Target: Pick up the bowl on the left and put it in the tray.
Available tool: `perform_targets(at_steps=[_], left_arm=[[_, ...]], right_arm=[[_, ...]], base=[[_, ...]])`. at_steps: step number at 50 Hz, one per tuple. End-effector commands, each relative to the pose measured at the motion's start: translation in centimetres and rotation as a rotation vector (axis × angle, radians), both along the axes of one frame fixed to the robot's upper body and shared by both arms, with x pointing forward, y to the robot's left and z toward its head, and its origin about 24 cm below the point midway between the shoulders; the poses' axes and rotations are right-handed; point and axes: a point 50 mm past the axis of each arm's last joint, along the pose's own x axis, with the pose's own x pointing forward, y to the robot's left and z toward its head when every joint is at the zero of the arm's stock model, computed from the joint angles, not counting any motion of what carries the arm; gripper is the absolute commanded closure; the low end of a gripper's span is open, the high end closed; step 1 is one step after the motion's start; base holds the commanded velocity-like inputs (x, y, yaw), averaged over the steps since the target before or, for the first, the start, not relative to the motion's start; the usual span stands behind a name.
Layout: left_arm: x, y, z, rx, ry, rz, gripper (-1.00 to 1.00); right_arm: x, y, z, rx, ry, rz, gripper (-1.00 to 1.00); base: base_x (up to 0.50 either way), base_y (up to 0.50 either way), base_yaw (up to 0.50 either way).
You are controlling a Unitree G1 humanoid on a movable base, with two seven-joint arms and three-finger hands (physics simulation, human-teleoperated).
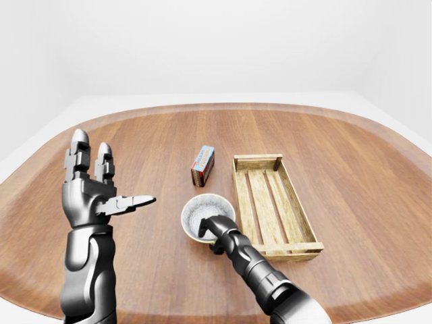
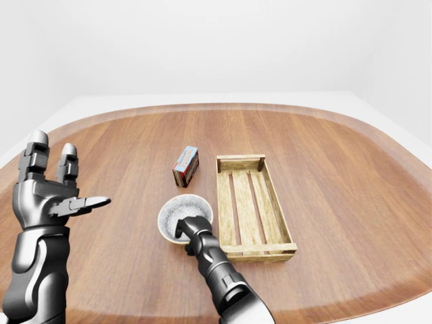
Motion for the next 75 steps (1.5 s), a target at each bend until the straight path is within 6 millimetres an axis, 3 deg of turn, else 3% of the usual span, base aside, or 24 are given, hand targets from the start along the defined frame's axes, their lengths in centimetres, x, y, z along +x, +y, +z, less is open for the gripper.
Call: perform_targets(at_steps=[1, 12, 26, 29, 37, 46, 51, 61, 75], left_arm=[[0.0, 0.0, 0.0, -0.001, 0.002, 0.000, -1.00], [-0.1, -0.1, 0.1, -0.001, -0.004, -0.001, -1.00], [-0.1, 0.0, 0.1, -0.002, -0.006, -0.001, -1.00], [0.0, -0.1, 0.0, -0.003, -0.003, -0.001, -1.00], [-0.1, -0.2, 0.0, 0.000, -0.004, -0.004, -1.00], [-0.1, -0.2, 0.0, -0.001, -0.003, -0.004, -1.00], [-0.1, -0.2, 0.0, -0.001, -0.003, -0.004, -1.00], [-0.1, -0.2, 0.0, -0.002, -0.002, -0.002, -1.00], [-0.1, -0.2, 0.0, -0.002, -0.003, 0.000, -1.00]], right_arm=[[-2.1, -0.1, -2.1, 0.008, 0.112, -0.009, 1.00], [-1.2, 0.0, -0.9, 0.014, 0.080, 0.019, 1.00], [0.9, 1.5, 4.5, 0.022, -0.073, 0.145, 1.00], [1.2, 1.3, 5.6, 0.017, -0.107, 0.157, 1.00], [2.1, 0.8, 10.8, -0.019, -0.240, 0.207, 1.00], [2.3, 0.6, 14.3, -0.077, -0.319, 0.232, 1.00], [2.6, 0.3, 15.3, -0.087, -0.339, 0.224, 1.00], [2.4, -1.4, 17.8, -0.127, -0.420, 0.184, 1.00], [2.2, -5.7, 22.0, -0.207, -0.620, 0.023, 1.00]], base=[[0.00, 0.00, 0.00], [0.00, 0.00, 0.00], [0.00, 0.00, 0.00], [0.00, 0.00, 0.00], [0.00, 0.00, 0.00], [0.00, 0.00, 0.00], [0.00, 0.00, 0.00], [0.00, 0.00, 0.00], [0.00, 0.00, 0.00]])
